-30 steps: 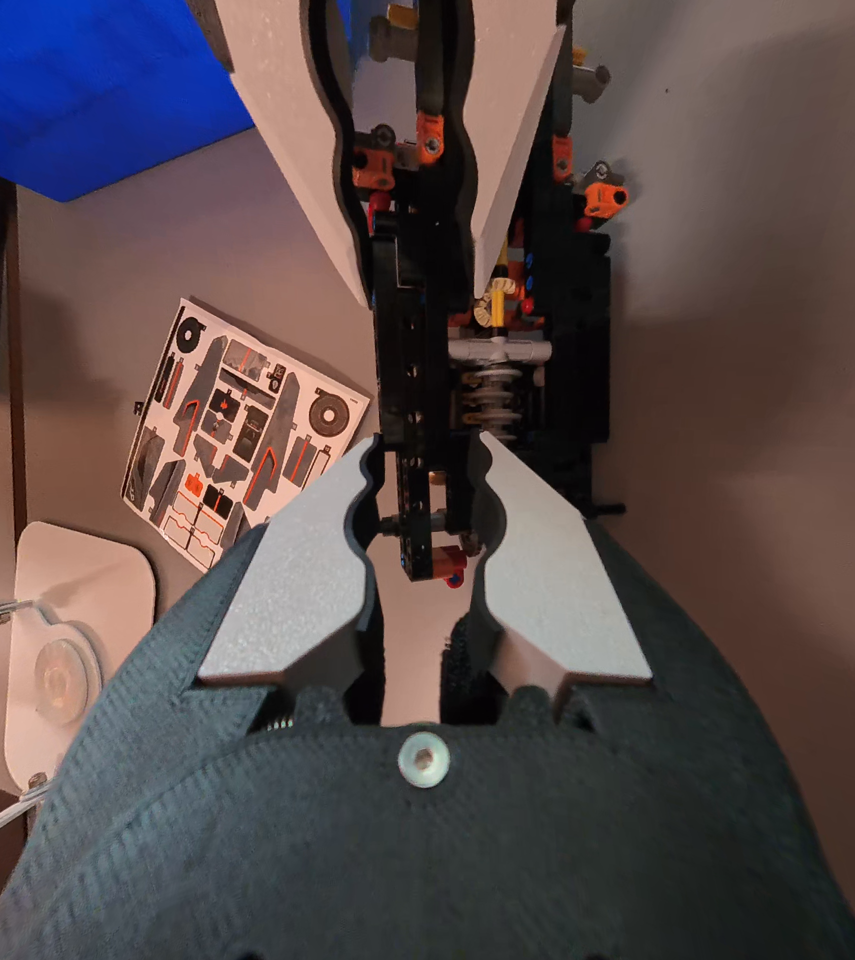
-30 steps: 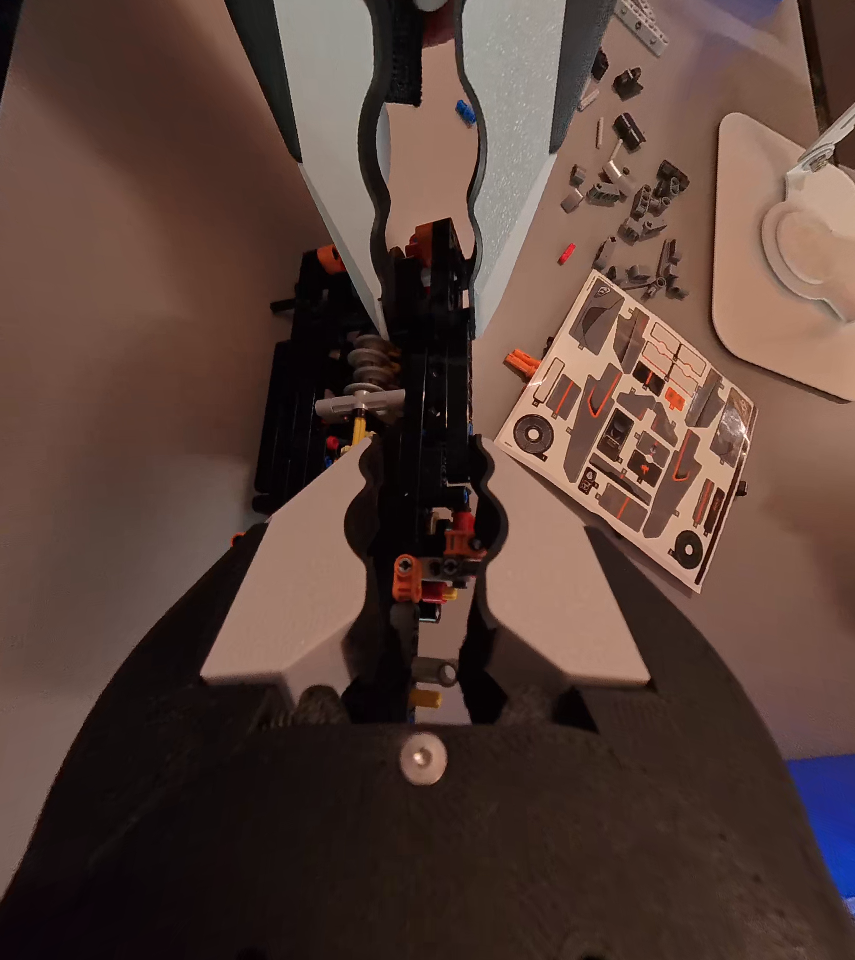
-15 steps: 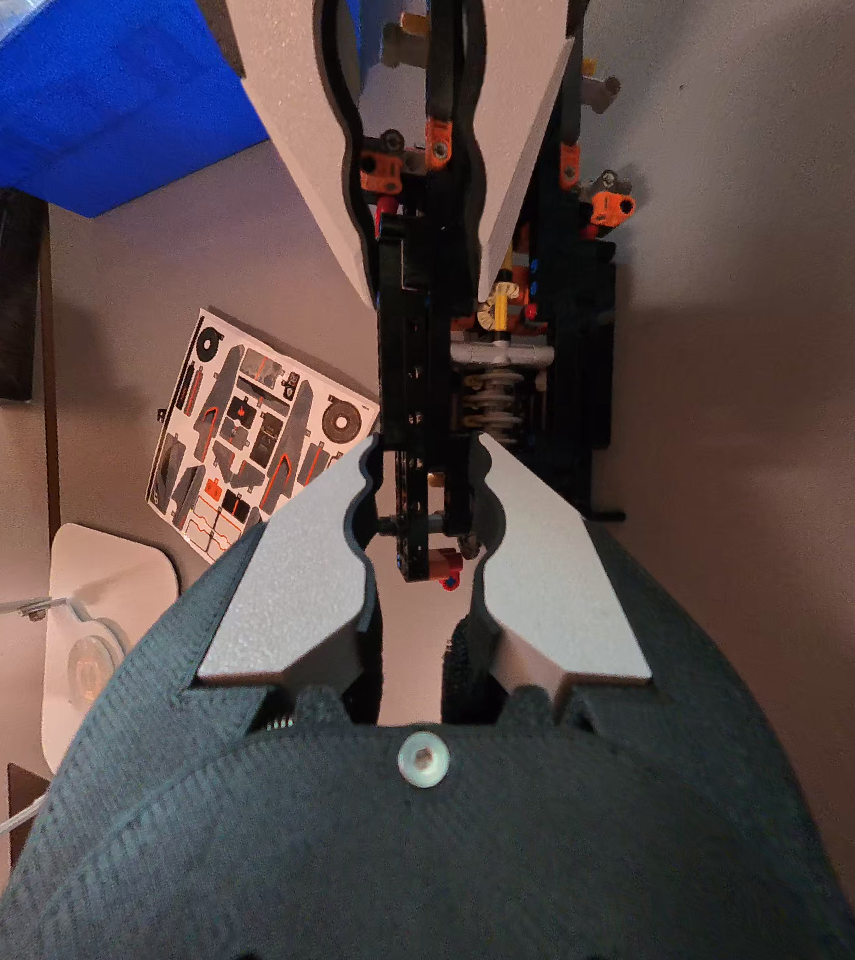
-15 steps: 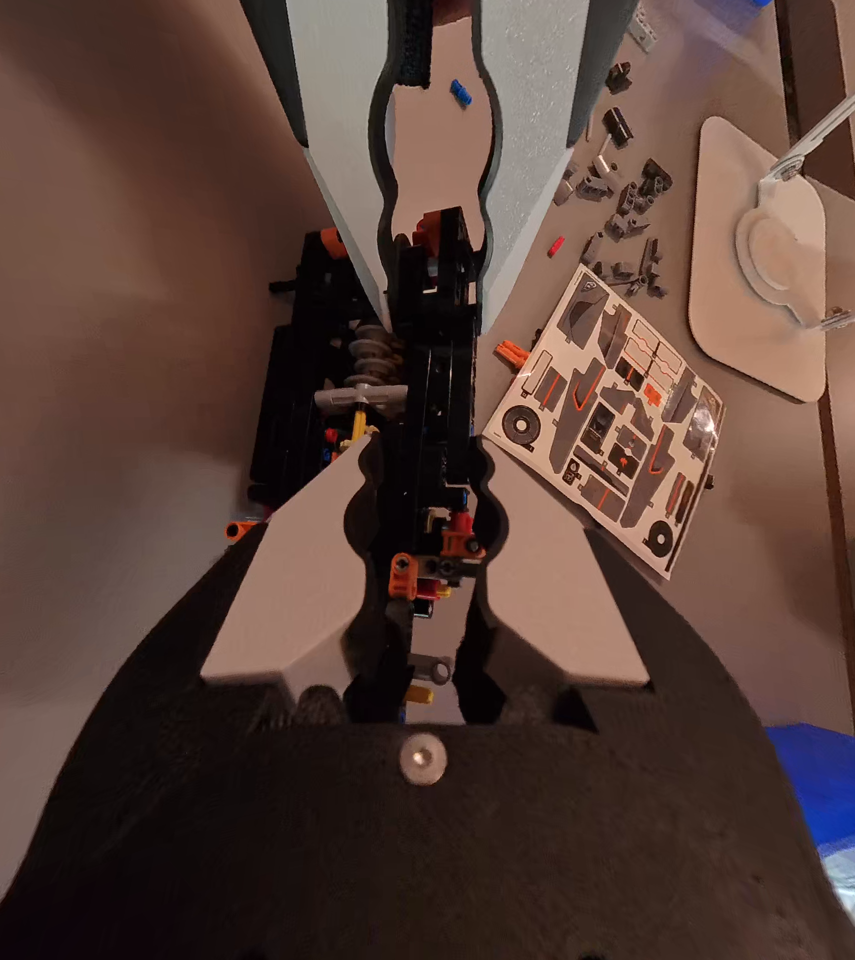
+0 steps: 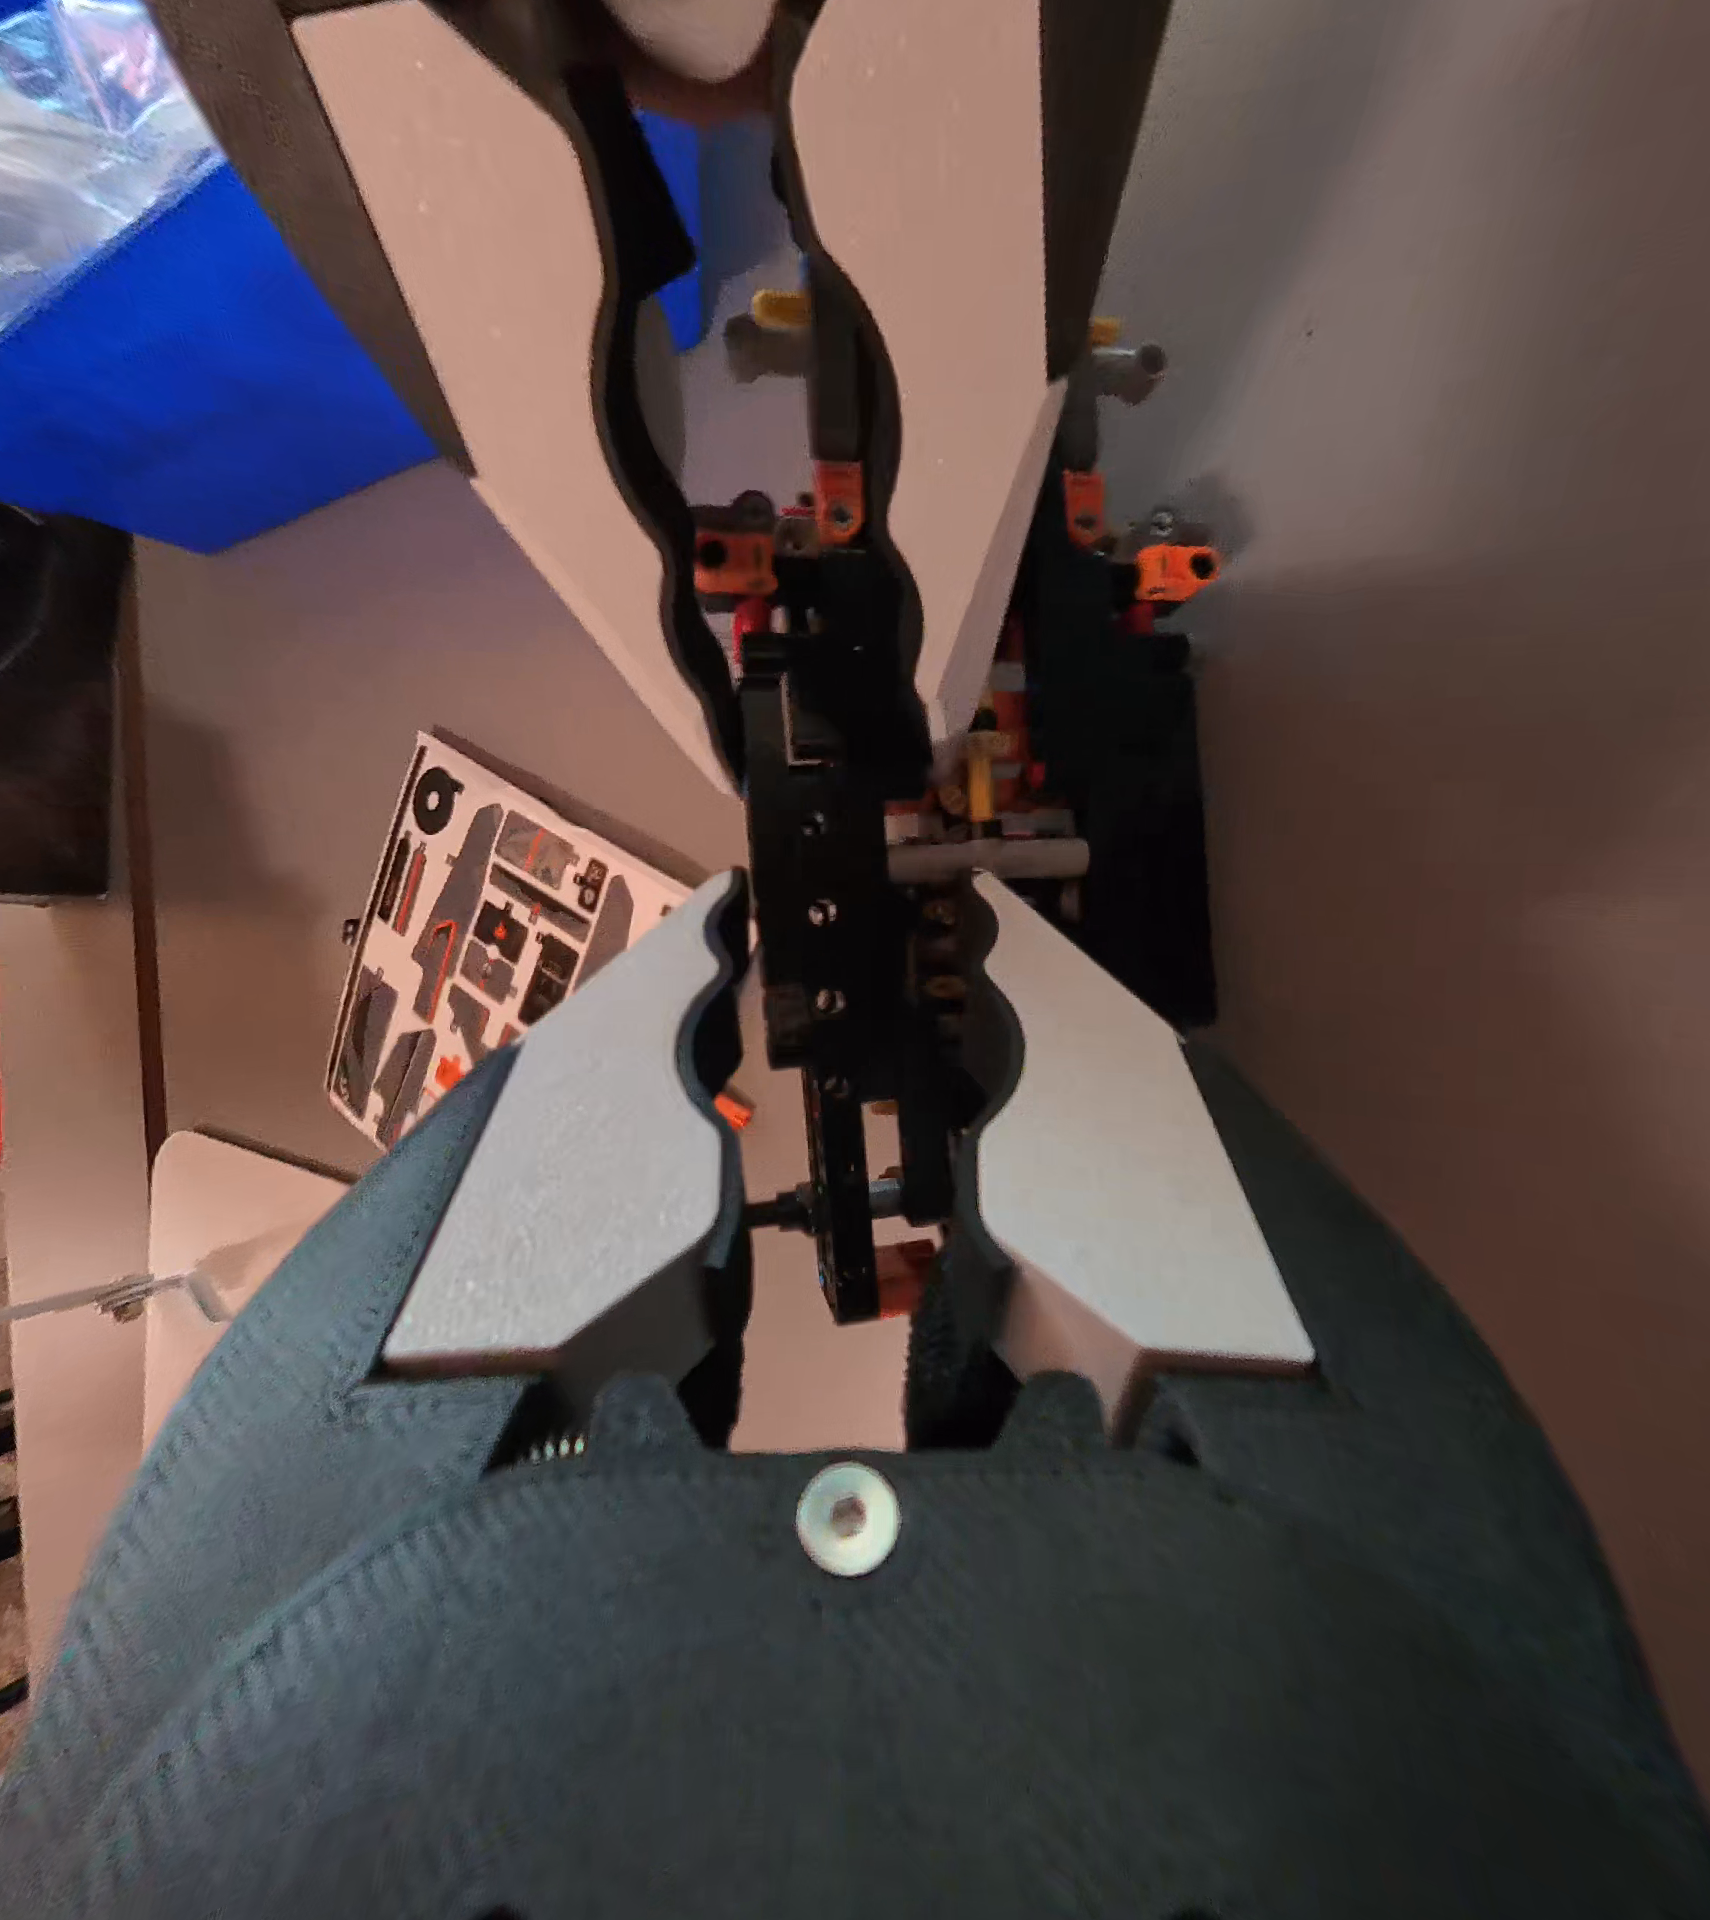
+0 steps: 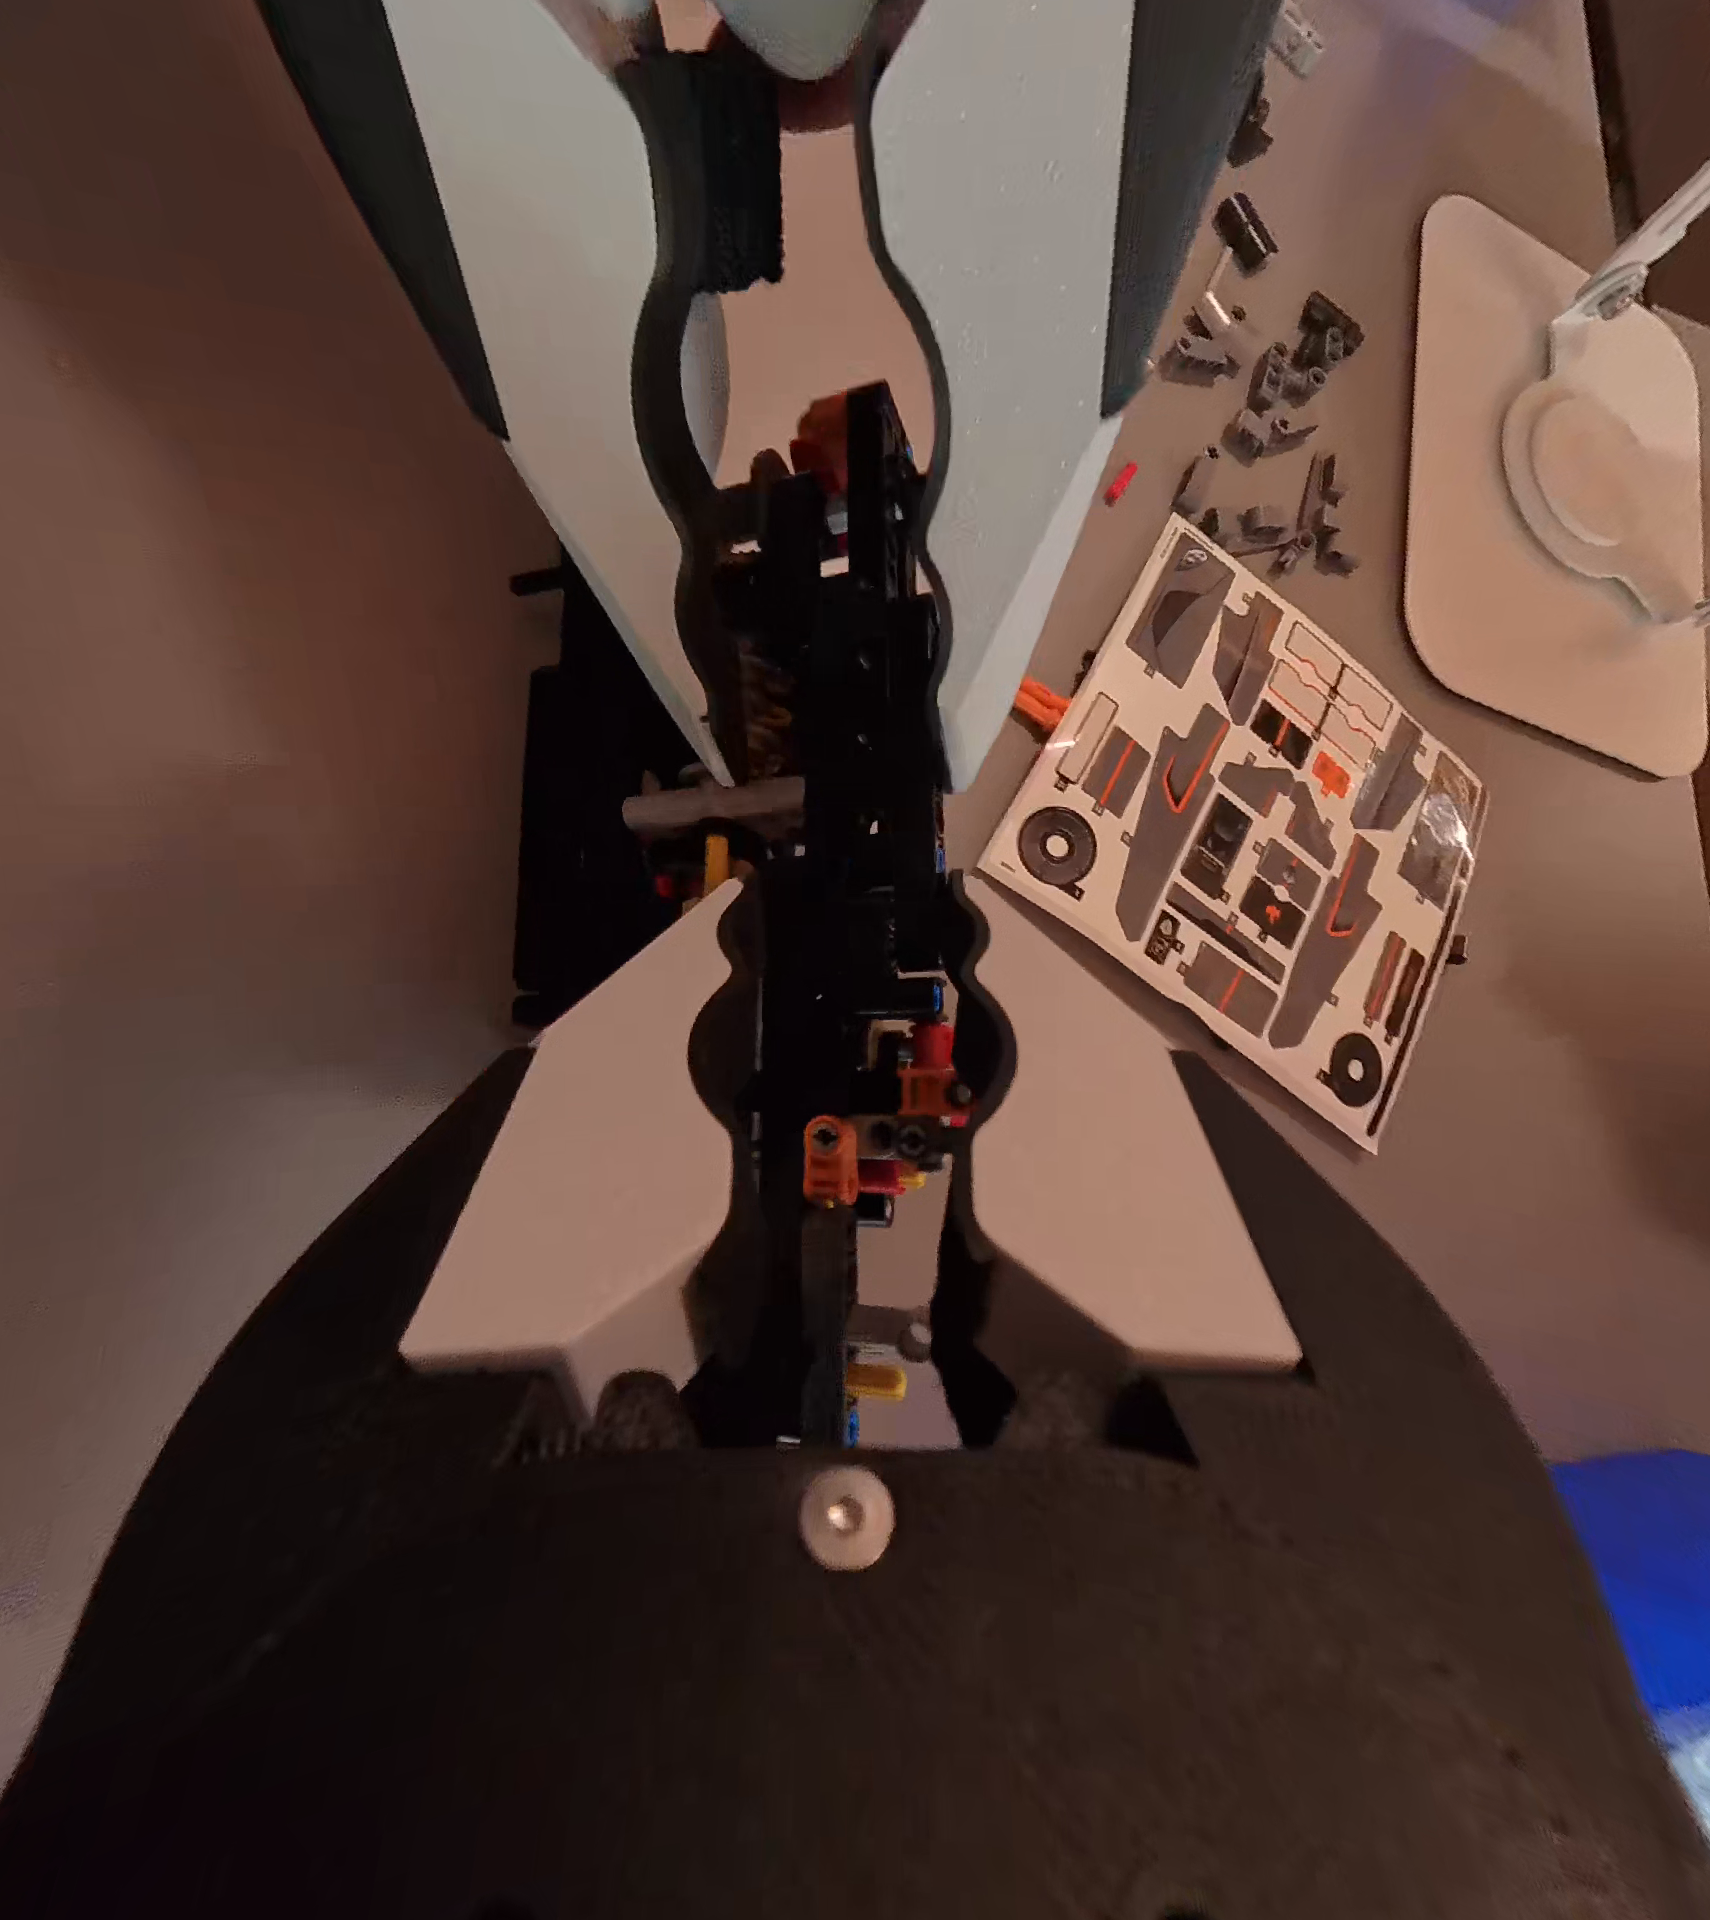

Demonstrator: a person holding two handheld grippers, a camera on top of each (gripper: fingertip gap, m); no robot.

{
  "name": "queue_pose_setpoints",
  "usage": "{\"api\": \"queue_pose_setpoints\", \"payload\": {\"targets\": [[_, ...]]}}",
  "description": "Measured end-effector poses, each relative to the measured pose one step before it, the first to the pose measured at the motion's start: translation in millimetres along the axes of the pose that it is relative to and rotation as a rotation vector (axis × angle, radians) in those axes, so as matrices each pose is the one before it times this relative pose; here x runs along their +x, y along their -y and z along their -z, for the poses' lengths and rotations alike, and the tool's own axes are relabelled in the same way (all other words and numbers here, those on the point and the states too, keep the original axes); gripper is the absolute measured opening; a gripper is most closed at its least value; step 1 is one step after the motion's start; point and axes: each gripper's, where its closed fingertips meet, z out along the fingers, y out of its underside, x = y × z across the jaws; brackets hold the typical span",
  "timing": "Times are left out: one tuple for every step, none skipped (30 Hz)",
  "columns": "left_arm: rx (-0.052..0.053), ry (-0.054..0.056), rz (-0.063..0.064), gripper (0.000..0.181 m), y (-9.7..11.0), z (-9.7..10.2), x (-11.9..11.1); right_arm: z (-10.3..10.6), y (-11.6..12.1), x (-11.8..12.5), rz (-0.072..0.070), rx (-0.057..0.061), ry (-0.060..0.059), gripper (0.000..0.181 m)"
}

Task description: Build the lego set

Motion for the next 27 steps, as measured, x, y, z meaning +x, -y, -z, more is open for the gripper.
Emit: {"api": "queue_pose_setpoints", "payload": {"targets": [[-0.0039, 0.0029, 0.0101, 0.038, 0.72, -1.18, -2.01, 0.73, -1.43, 2.10, -0.0071, -0.0039, -0.0084, 0.033], [-0.0052, 0.0047, 0.0076, 0.036, -0.59, -1.06, -2.03, 0.25, -0.12, 1.61, -0.0106, 0.0058, -0.0047, 0.033], [-0.0012, 0.0004, -0.0017, 0.032, -0.76, 0.62, -1.27, 0.22, 0.39, 0.04, 0.0031, 0.0052, -0.0032, 0.034], [-0.0030, -0.0029, 0.0038, 0.026, -1.06, 1.55, -1.36, 0.72, -0.43, 0.68, 0.0046, -0.0024, -0.0076, 0.034], [0.0019, -0.0052, 0.0095, 0.026, -0.49, 0.65, -0.39, 0.51, -1.19, 1.26, 0.0023, -0.0055, -0.0082, 0.034], [0.0091, -0.0037, 0.0073, 0.026, 0.40, -0.06, 0.35, 0.35, -1.03, -0.17, 0.0078, 0.0008, 0.0015, 0.033], [-0.0012, 0.0002, 0.0030, 0.026, -0.28, -0.93, 0.11, -0.12, -0.84, 0.03, 0.0062, -0.0028, -0.0014, 0.033], [-0.0090, 0.0067, -0.0054, 0.026, -0.14, -0.80, -0.97, -0.33, -0.44, 0.11, 0.0079, -0.0083, -0.0053, 0.033], [-0.0070, -0.0042, -0.0046, 0.026, 0.24, 0.00, 0.03, 0.14, 0.01, -0.01, 0.0090, -0.0041, -0.0048, 0.033], [0.0018, -0.0045, -0.0001, 0.026, 0.78, 0.31, -0.59, 0.25, -0.34, 0.40, 0.0024, -0.0001, -0.0031, 0.033], [0.0035, -0.0042, 0.0053, 0.026, 0.50, -0.19, -0.38, 0.10, -0.67, 0.18, -0.0040, 0.0013, 0.0004, 0.033], [0.0023, -0.0046, 0.0074, 0.026, 0.63, 0.13, -0.13, 0.13, -0.36, 0.05, -0.0033, 0.0021, 0.0022, 0.033], [0.0129, -0.0017, 0.0058, 0.027, 2.83, 1.99, -0.28, 0.21, -0.13, 0.36, -0.0053, 0.0028, 0.0017, 0.033], [0.0222, -0.0036, 0.0077, 0.027, 5.04, 3.27, 0.13, -0.26, 0.24, 0.03, -0.0064, 0.0053, 0.0037, 0.033], [0.0285, -0.0089, 0.0148, 0.027, 6.36, 3.31, 0.71, -0.17, 0.19, -0.12, -0.0024, 0.0042, 0.0032, 0.033], [0.0161, -0.0068, 0.0135, 0.028, 4.14, 1.80, 0.28, -0.02, 0.06, 0.10, 0.0019, -0.0003, -0.0005, 0.033], [-0.0081, 0.0088, 0.0066, 0.029, -0.26, -0.80, -1.93, -0.11, 0.45, -0.21, -0.0003, 0.0021, 0.0009, 0.033], [-0.0257, 0.0162, -0.0018, 0.031, -3.53, -3.45, -2.19, -0.38, 0.69, -0.19, -0.0023, 0.0043, 0.0025, 0.033], [-0.0298, 0.0078, -0.0035, 0.031, -4.75, -4.60, -0.29, -0.42, 0.28, -0.41, -0.0006, 0.0006, 0.0013, 0.033], [-0.0206, -0.0103, 0.0037, 0.031, -3.16, -4.57, 2.55, -0.17, 0.23, -0.47, 0.0014, -0.0013, 0.0003, 0.033], [0.0020, -0.0056, 0.0119, 0.031, 0.76, -2.86, 1.92, -0.31, 0.80, -0.31, -0.0019, 0.0034, 0.0001, 0.033], [-0.0149, 0.0108, 0.0090, 0.030, -1.16, -2.80, -0.43, -0.36, 0.34, -0.32, -0.0039, 0.0005, 0.0016, 0.033], [-0.0170, 0.0113, -0.0002, 0.029, -1.61, -2.44, -0.46, -0.35, -0.31, -0.11, -0.0017, -0.0020, 0.0011, 0.033], [0.0015, 0.0041, 0.0041, 0.029, 0.51, -0.17, -0.56, 0.20, -0.09, 0.42, -0.0041, 0.0031, 0.0004, 0.032], [-0.0005, 0.0011, 0.0072, 0.029, -0.15, -0.28, -0.40, -0.15, -0.28, 0.36, -0.0053, 0.0029, 0.0016, 0.033], [0.0028, 0.0052, -0.0003, 0.029, -0.04, -0.12, -0.36, -0.03, -0.11, 0.19, -0.0023, 0.0014, 0.0010, 0.033], [0.0011, 0.0083, -0.0082, 0.027, -0.13, 0.22, -0.47, -0.05, 0.54, -0.25, 0.0022, 0.0017, -0.0003, 0.032]]}}
